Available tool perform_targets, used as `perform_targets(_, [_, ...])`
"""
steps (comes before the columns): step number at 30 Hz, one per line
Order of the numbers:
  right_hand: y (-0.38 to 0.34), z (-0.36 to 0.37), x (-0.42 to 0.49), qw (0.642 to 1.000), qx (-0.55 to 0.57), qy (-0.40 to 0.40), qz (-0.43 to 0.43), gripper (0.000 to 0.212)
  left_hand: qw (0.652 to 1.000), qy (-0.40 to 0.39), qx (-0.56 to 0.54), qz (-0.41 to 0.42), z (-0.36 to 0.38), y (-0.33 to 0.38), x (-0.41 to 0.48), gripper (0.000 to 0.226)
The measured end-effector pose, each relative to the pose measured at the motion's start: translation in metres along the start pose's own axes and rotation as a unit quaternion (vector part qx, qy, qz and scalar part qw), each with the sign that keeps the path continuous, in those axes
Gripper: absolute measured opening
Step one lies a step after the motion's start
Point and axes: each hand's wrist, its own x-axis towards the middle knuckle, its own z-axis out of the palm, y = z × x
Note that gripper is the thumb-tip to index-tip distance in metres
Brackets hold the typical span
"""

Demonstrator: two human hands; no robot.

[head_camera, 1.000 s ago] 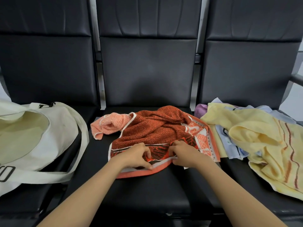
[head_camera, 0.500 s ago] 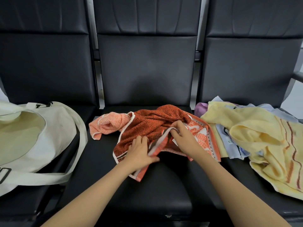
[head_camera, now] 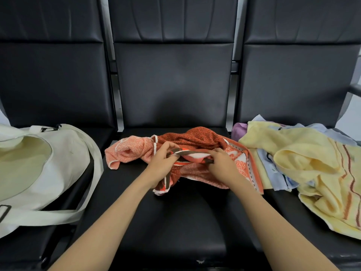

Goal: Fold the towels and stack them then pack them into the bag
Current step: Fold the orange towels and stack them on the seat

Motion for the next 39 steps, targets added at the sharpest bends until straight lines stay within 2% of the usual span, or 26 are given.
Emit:
perform_targets(2, [-0.003,-0.003,-0.001,0.992,0.124,0.026,0.025,0.033,0.999,-0.040,0.011,-0.019,-0.004,-0.003,0.002,0.028])
perform_targets(4, [-0.008,-0.006,0.000,0.970,0.232,0.052,0.050,0.028,0.989,-0.077,0.120,-0.038,-0.009,-0.014,0.008,0.056])
perform_targets(6, [-0.016,-0.008,0.000,0.951,0.300,0.064,0.045,0.024,0.969,-0.078,0.228,-0.043,-0.007,-0.027,0.012,0.070])
perform_targets(8, [-0.023,-0.010,0.000,0.937,0.339,0.079,0.017,0.020,0.970,-0.058,0.234,-0.041,0.000,-0.037,0.014,0.066])
perform_targets(10, [-0.029,-0.013,-0.002,0.930,0.355,0.090,-0.016,0.015,0.979,-0.047,0.197,-0.027,0.007,-0.036,0.012,0.037])
perform_targets(12, [-0.031,-0.017,-0.003,0.934,0.344,0.083,-0.046,0.013,0.986,-0.034,0.160,-0.019,0.011,-0.036,0.011,0.017])
perform_targets(15, [-0.025,-0.019,-0.002,0.958,0.284,0.014,-0.030,0.012,0.991,-0.011,0.116,-0.064,0.012,-0.038,0.012,0.019])
perform_targets(17, [-0.017,-0.020,-0.003,0.977,0.189,-0.091,0.030,0.038,0.991,0.000,0.115,-0.071,0.009,-0.042,0.014,0.020])
perform_targets(19, [-0.008,-0.014,-0.008,0.974,0.062,-0.209,0.068,0.064,0.988,-0.005,0.140,-0.063,0.006,-0.046,0.015,0.028])
perform_targets(21, [-0.001,0.000,-0.012,0.961,-0.008,-0.265,0.082,0.072,0.984,-0.032,0.166,-0.054,0.004,-0.052,0.015,0.037])
perform_targets(23, [0.005,0.017,-0.008,0.971,-0.021,-0.221,0.086,0.063,0.982,-0.050,0.178,-0.040,0.004,-0.057,0.017,0.041])
perform_targets(26, [0.007,0.027,0.007,0.984,-0.049,-0.149,0.089,0.056,0.984,-0.051,0.165,-0.043,0.006,-0.052,0.025,0.033])
perform_targets(30, [0.010,0.028,0.033,0.983,-0.091,-0.124,0.101,0.053,0.978,-0.060,0.189,-0.062,0.009,-0.044,0.050,0.027])
perform_targets(32, [0.010,0.022,0.052,0.987,-0.067,-0.106,0.100,0.044,0.983,-0.042,0.160,-0.078,0.009,-0.039,0.066,0.030])
perform_targets(35, [0.006,0.001,0.080,0.994,0.019,-0.019,0.102,0.034,0.991,0.015,0.110,-0.079,0.002,-0.025,0.089,0.035])
perform_targets(39, [-0.011,-0.034,0.101,0.985,0.124,0.061,0.099,0.027,0.993,0.037,0.113,-0.023,-0.009,-0.001,0.109,0.021])
